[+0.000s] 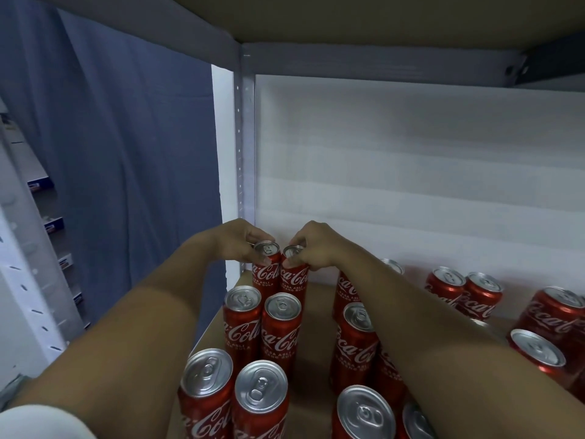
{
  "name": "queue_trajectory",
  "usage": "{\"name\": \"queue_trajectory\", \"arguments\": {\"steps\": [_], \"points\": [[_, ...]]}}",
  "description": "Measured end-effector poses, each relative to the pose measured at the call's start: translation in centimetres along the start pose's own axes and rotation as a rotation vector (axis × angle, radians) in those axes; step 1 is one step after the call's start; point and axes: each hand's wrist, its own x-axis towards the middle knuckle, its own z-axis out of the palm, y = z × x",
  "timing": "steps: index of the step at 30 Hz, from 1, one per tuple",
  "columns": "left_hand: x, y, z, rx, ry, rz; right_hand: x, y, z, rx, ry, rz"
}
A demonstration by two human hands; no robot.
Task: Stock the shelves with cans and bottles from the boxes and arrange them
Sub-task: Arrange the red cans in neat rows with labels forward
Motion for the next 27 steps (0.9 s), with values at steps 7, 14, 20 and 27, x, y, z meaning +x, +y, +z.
{"name": "queue_trajectory", "arguments": {"steps": [7,14,20,27], "points": [[-0.6,0.2,0.4,0.010,-0.011,-0.001,-0.3,-0.4,-0.1,-0.080,-0.041,-0.018],[-0.6,0.0,0.8,0.002,0.012,-0.022,-0.2,-0.6,0.0,-0.129,-0.035,-0.003],[-0.4,0.0,1.0,-0.019,0.057,-0.058,-0.5,-0.4,0.6,-0.083,-0.003,0.029],[-0.5,0.3,1.9,0.030,0.118,-0.069,-1.5,-0.5,0.6,-0.089,0.040,0.037]]}}
